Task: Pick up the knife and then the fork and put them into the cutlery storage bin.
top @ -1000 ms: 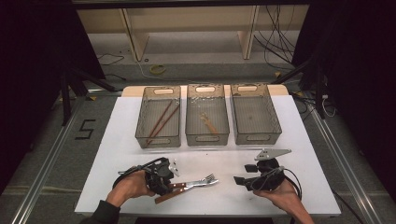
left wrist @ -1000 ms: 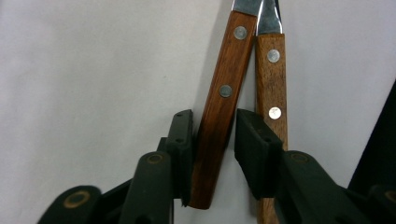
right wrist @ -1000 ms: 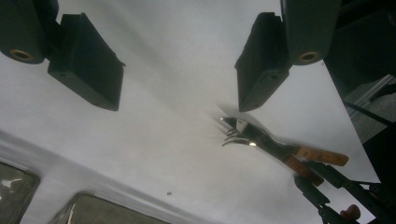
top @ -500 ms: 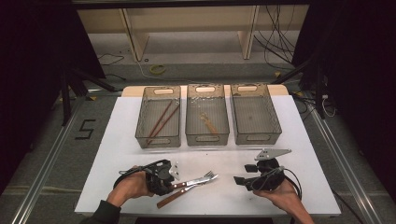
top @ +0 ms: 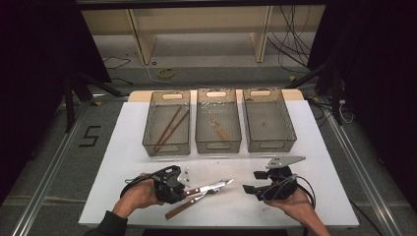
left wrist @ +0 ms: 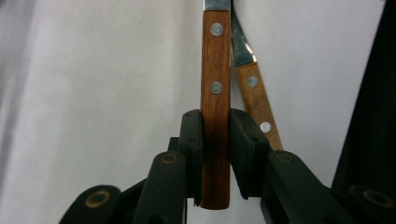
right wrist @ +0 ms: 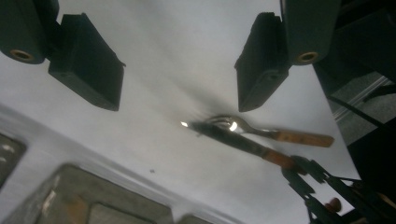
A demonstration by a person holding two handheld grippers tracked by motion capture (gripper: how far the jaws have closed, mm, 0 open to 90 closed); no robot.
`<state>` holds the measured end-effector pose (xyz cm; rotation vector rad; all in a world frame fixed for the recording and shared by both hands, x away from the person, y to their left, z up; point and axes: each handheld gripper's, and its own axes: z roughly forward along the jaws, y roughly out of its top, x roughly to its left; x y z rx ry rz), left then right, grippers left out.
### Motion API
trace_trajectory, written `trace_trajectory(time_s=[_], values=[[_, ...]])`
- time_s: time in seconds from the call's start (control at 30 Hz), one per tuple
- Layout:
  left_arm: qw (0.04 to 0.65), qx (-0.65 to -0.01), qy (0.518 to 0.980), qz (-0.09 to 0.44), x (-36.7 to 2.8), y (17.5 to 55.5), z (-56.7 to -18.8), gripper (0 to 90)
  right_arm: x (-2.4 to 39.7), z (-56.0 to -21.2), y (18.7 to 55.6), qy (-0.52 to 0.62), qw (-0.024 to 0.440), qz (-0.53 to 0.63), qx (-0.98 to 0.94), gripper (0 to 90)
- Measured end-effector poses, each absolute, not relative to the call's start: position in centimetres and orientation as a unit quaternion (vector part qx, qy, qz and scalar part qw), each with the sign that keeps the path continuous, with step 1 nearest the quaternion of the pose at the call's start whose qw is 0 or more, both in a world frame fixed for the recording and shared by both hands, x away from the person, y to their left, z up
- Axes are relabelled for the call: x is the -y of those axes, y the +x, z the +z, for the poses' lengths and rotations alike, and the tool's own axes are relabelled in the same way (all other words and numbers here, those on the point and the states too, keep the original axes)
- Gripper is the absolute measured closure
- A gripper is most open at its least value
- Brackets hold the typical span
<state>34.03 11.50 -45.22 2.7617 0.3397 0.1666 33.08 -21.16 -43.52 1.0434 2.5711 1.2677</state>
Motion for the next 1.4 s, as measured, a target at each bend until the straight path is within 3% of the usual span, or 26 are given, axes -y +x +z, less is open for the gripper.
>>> trace_trajectory(time_s=[0.3, 0.8, 1.4], values=[[0.181, -0.086, 0.978, 0.055, -9.5, 33.3, -44.2, 75.3, 17.3, -42.1, 32.6, 0.258, 0.045, 0.42, -0.869, 32.0], [0.177, -0.049, 0.981, 0.061, -6.8, 32.6, -43.3, 75.3, 12.5, -43.8, 32.9, 0.167, 0.035, 0.35, -0.921, 33.9], [0.174, -0.018, 0.983, 0.061, -5.8, 31.9, -42.8, 75.2, 11.6, -45.0, 32.2, 0.128, 0.027, 0.32, -0.938, 58.4]])
